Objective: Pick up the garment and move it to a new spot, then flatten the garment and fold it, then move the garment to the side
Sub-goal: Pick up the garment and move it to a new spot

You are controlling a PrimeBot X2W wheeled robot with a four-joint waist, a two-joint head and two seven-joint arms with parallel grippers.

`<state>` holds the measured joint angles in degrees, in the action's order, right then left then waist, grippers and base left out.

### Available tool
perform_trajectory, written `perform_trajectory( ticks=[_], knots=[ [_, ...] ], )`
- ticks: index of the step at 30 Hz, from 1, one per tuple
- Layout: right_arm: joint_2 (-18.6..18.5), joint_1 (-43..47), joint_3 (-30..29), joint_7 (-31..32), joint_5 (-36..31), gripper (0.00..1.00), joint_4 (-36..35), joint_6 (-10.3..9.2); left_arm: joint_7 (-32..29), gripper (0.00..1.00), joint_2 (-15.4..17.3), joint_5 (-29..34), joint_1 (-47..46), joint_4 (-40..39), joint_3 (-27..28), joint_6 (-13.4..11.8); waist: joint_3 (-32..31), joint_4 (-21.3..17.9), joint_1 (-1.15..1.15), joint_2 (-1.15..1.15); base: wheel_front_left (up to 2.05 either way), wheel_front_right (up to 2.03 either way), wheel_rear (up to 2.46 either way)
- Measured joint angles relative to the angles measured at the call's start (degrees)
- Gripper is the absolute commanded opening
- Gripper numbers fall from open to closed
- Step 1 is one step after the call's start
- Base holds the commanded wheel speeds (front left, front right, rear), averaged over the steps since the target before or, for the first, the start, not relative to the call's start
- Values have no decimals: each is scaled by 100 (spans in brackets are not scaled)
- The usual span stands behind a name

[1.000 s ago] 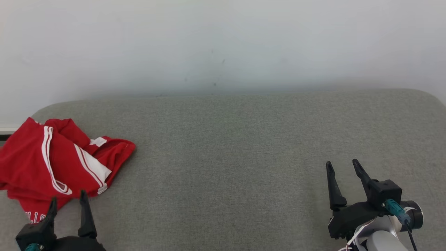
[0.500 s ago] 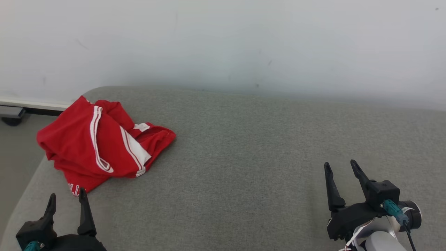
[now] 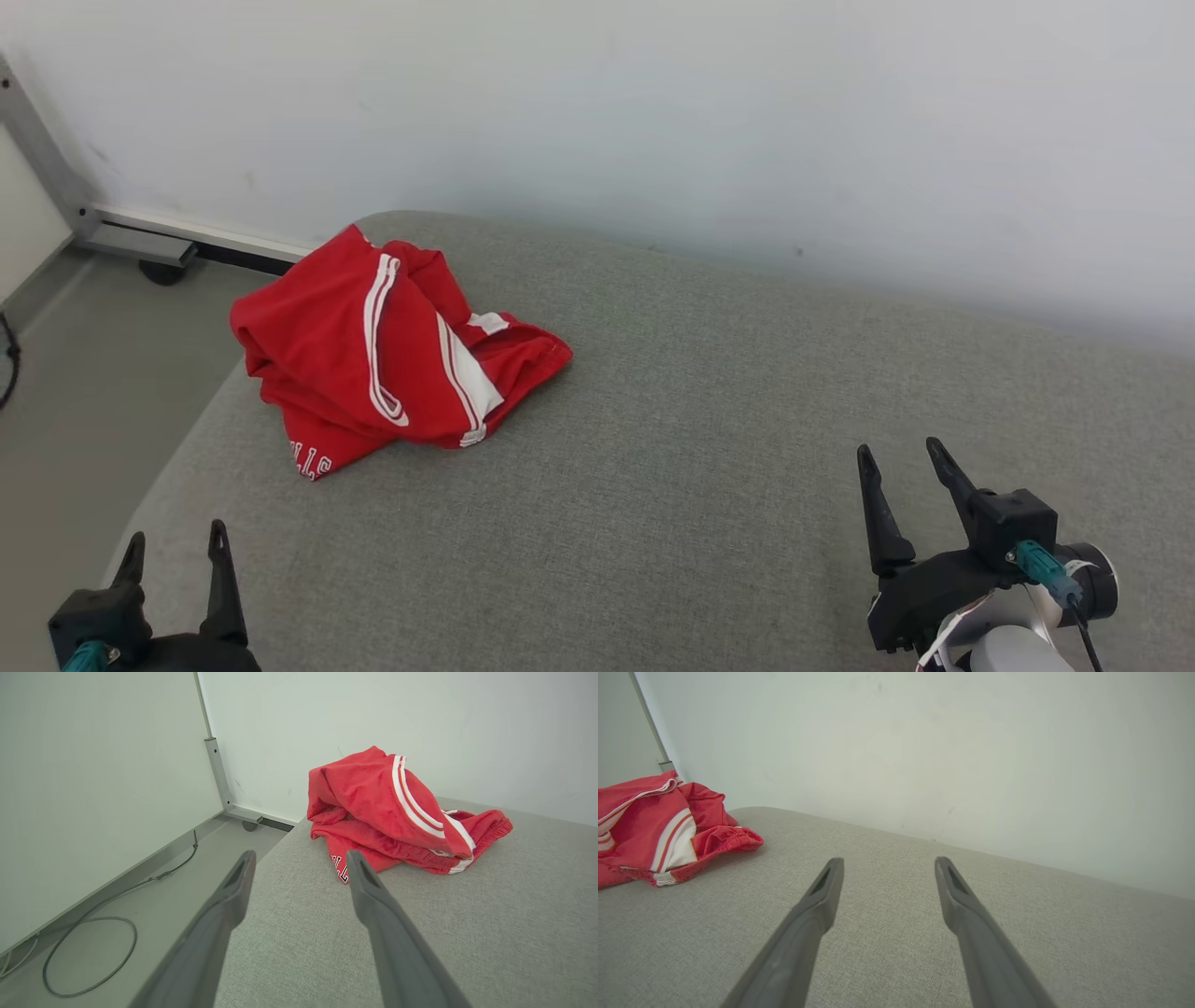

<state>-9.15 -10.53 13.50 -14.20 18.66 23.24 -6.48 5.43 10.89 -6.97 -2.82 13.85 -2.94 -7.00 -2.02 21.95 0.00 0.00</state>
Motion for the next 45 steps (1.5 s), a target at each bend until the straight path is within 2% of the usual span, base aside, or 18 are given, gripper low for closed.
perform_trajectory(
  ticks=[11,17,22,31,35,45],
  knots=[
    [77,-50,103,1,0,100,76,63,-268,100,129,45,40,-144,29,56,-51,237,0,0,0,0,0],
    [124,-98,224,14,-4,100,104,102,-435,100,249,-168,-27,-134,62,334,-21,165,0,0,0,0,0],
    [120,-173,259,65,-32,100,97,102,-617,100,485,-261,-654,65,81,653,41,-5,0,0,0,0,0],
    [3,-279,361,220,-220,100,31,132,-1246,100,831,-890,-2020,1152,283,1260,286,-446,0,0,0,0,0],
    [-107,-493,383,315,-289,100,-123,146,-1607,100,1122,-1173,-2710,1652,441,1357,438,-670,0,0,0,0,0],
    [-140,-960,543,519,-476,100,-321,154,-2538,100,1372,-1617,-3640,2742,355,1412,925,-1208,1,0,0,0,0]
  ],
)
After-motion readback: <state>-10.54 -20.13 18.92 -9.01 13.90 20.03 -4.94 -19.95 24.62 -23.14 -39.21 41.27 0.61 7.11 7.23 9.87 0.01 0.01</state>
